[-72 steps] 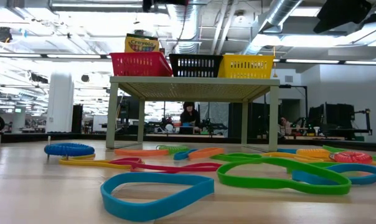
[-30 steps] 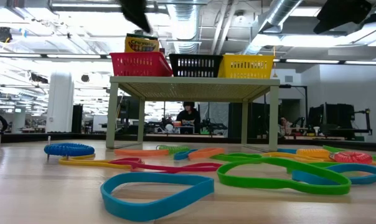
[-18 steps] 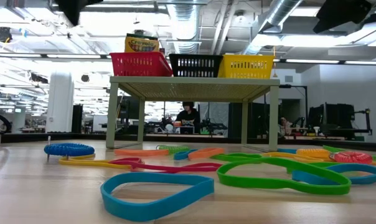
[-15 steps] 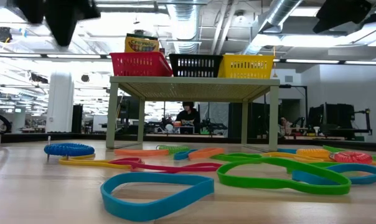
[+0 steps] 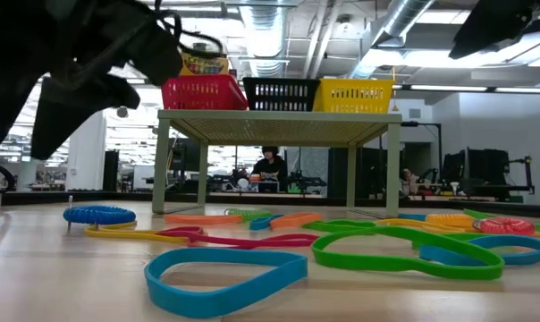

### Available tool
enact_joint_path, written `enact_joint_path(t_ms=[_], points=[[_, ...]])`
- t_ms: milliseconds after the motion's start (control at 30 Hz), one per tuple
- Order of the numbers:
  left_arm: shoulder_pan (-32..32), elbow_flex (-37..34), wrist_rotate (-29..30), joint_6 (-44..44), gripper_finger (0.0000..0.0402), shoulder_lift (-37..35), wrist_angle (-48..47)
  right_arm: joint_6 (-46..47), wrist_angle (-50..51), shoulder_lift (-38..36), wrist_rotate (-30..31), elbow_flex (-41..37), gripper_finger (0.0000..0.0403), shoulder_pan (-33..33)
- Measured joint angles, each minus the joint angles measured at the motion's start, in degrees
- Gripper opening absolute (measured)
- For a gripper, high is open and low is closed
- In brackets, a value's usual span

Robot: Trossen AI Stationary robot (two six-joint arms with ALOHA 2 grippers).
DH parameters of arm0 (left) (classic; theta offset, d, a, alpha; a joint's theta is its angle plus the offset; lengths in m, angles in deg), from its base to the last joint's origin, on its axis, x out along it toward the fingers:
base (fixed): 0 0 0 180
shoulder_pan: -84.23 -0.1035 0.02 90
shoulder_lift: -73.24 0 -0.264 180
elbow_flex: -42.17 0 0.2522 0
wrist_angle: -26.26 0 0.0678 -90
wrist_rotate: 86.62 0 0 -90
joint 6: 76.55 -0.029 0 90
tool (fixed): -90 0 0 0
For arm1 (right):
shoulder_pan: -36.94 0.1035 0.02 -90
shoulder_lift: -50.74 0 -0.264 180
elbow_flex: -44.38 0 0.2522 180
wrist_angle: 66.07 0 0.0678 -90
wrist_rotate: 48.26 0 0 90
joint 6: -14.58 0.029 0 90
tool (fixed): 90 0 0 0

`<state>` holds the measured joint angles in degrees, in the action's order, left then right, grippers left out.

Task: Pick & Place Office Desk Supplies
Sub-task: Put the red rubber band into the black bin on the shelf

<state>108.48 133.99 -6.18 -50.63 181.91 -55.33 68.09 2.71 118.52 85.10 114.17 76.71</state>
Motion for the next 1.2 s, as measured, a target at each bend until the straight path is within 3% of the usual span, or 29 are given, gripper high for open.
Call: enact_joint_path(t_ms=[267, 600, 1200], points=[[2.70, -0.08, -3.35, 7.36, 0.0205, 2.17, 1.85, -0.02, -0.41, -0.56, -0.18, -0.02, 0.0209, 0.37], [5.46, -0.09, -6.84, 10.49, 0.0205, 7.03, 4.19, -1.25, 0.05, -0.78, -1.49, -0.02, 0.0209, 0.33], [9.30, -0.09, -10.34, 19.10, 0.0205, 7.27, 8.77, -1.66, 0.22, -0.78, -2.43, -0.02, 0.0209, 0.37]])
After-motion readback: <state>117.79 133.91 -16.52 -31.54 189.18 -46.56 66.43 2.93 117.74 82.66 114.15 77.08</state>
